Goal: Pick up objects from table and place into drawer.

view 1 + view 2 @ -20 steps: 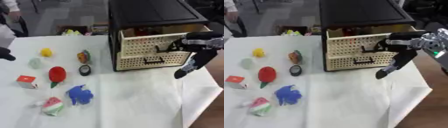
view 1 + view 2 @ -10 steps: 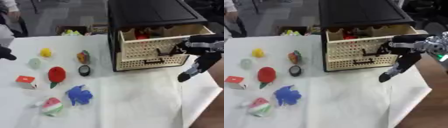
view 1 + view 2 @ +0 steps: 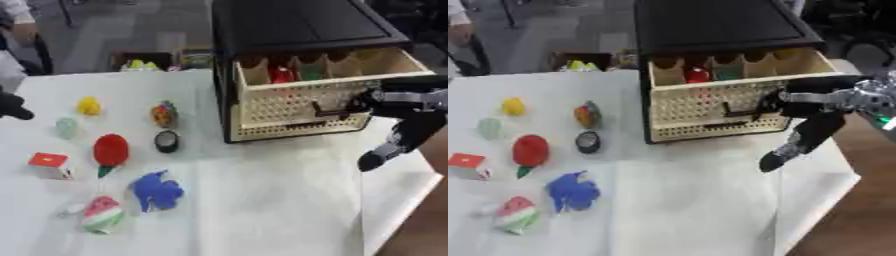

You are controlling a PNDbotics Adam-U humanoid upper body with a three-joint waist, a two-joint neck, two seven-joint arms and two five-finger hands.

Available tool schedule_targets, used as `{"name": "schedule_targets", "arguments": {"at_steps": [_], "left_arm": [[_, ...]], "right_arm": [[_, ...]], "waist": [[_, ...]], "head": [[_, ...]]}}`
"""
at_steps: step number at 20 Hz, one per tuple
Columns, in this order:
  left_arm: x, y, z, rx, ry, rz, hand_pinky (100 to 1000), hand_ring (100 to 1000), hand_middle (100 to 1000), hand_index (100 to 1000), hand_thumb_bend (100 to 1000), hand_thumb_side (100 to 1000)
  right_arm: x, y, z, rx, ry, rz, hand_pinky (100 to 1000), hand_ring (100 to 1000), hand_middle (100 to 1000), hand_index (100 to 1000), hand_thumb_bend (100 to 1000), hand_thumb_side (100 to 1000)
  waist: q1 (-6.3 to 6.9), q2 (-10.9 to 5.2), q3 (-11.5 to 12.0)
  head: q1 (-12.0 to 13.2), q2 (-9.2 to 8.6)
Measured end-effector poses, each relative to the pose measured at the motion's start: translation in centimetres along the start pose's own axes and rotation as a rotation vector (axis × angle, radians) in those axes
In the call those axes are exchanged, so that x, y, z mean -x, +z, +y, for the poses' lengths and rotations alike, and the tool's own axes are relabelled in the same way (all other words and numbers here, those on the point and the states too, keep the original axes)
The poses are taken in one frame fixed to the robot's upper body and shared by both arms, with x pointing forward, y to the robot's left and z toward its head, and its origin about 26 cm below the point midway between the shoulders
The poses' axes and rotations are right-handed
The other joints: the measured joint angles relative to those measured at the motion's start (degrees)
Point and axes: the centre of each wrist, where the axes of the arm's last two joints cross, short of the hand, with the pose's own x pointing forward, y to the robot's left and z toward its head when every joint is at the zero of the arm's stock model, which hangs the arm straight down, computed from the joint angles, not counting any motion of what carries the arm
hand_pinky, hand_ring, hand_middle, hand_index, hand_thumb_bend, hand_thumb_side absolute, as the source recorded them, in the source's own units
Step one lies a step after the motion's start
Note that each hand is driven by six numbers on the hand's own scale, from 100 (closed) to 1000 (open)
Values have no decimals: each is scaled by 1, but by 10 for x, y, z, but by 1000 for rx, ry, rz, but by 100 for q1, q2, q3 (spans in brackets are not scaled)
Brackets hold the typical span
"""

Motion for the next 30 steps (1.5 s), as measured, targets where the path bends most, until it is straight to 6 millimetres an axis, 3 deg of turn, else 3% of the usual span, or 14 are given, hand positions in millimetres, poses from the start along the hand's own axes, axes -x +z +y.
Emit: {"name": "schedule_targets", "arguments": {"at_steps": [30], "left_arm": [[0,0,0,-3,-1,1,548,622,617,783,100,878]], "right_arm": [[-7,11,7,-14,15,-12,100,100,100,821,900,745]], "waist": [[-17,-1,-31]], "head": [[30,-2]]}}
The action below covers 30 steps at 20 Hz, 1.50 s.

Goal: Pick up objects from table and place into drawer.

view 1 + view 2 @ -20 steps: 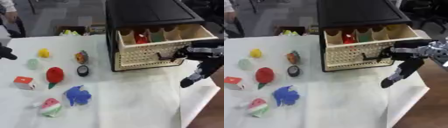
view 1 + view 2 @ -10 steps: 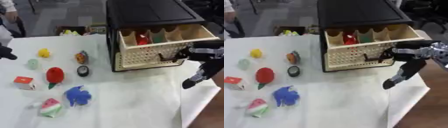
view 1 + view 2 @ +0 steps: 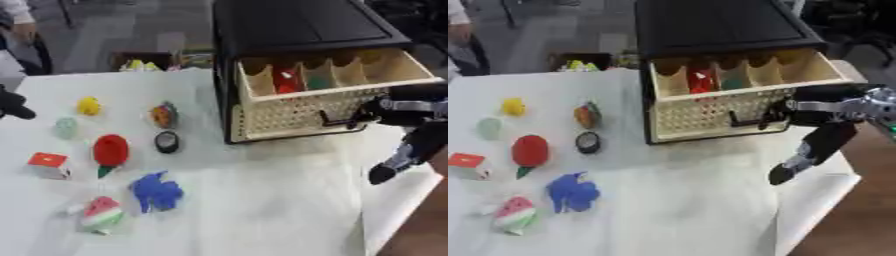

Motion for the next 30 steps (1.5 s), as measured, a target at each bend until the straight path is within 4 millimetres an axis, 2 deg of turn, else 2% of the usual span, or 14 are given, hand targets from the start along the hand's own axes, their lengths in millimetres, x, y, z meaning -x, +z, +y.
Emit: {"name": "schedule_targets", "arguments": {"at_steps": [8,30], "left_arm": [[0,0,0,0,0,0,548,623,617,782,100,877],[0,0,0,-2,0,0,547,623,617,780,100,877]], "right_arm": [[-11,1,-4,5,28,-32,100,100,100,818,903,739],[-10,4,7,-28,1,-19,100,100,100,811,892,710]], "waist": [[-2,-6,6],[-1,-15,-34]], "head": [[-9,-13],[-7,-44]]}}
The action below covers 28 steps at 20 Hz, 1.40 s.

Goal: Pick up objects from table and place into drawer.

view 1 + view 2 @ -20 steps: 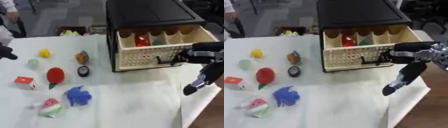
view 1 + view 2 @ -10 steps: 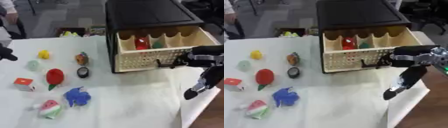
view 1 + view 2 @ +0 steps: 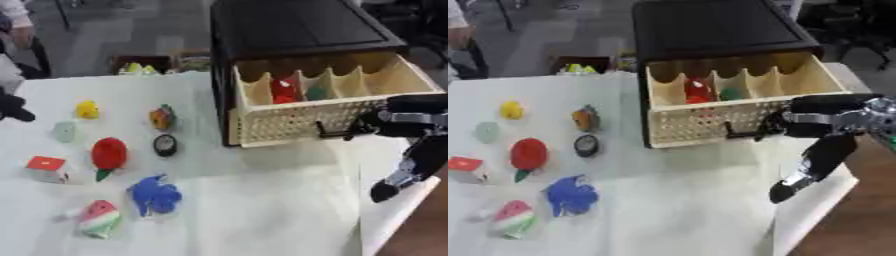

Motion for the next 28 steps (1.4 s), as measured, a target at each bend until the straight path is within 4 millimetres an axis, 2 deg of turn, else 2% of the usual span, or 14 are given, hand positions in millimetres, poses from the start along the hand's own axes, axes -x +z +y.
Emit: {"name": "schedule_targets", "arguments": {"at_steps": [11,28], "left_arm": [[0,0,0,0,0,0,546,624,618,780,100,877],[0,0,1,-1,-2,0,546,625,618,779,100,874]], "right_arm": [[1,0,1,-6,-4,4,100,100,100,822,895,706],[-7,6,-5,93,33,-4,100,100,100,881,919,795]], "waist": [[-2,-5,-7],[-1,-23,-27]], "head": [[0,-2],[12,-2]]}}
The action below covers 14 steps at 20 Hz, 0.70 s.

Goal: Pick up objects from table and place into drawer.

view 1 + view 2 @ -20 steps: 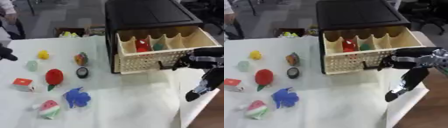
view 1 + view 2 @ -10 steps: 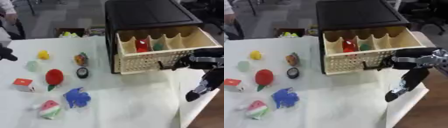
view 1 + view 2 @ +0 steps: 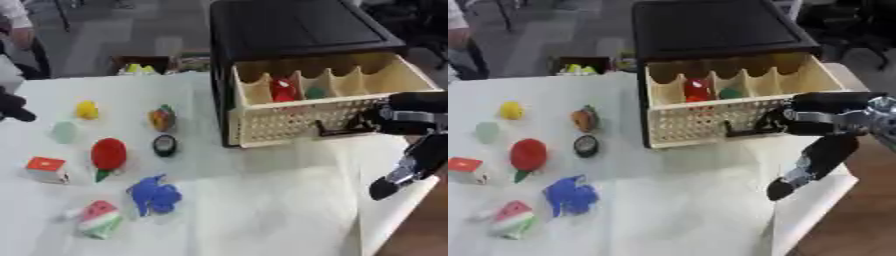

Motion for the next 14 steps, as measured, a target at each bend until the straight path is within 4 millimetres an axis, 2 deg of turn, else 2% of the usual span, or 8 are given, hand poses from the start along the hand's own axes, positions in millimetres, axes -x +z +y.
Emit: {"name": "schedule_targets", "arguments": {"at_steps": [14], "left_arm": [[0,0,1,-6,-3,-3,546,626,618,778,100,873]], "right_arm": [[-1,10,-5,119,5,20,100,100,100,870,920,871]], "waist": [[-2,-4,-49]], "head": [[23,1]]}}
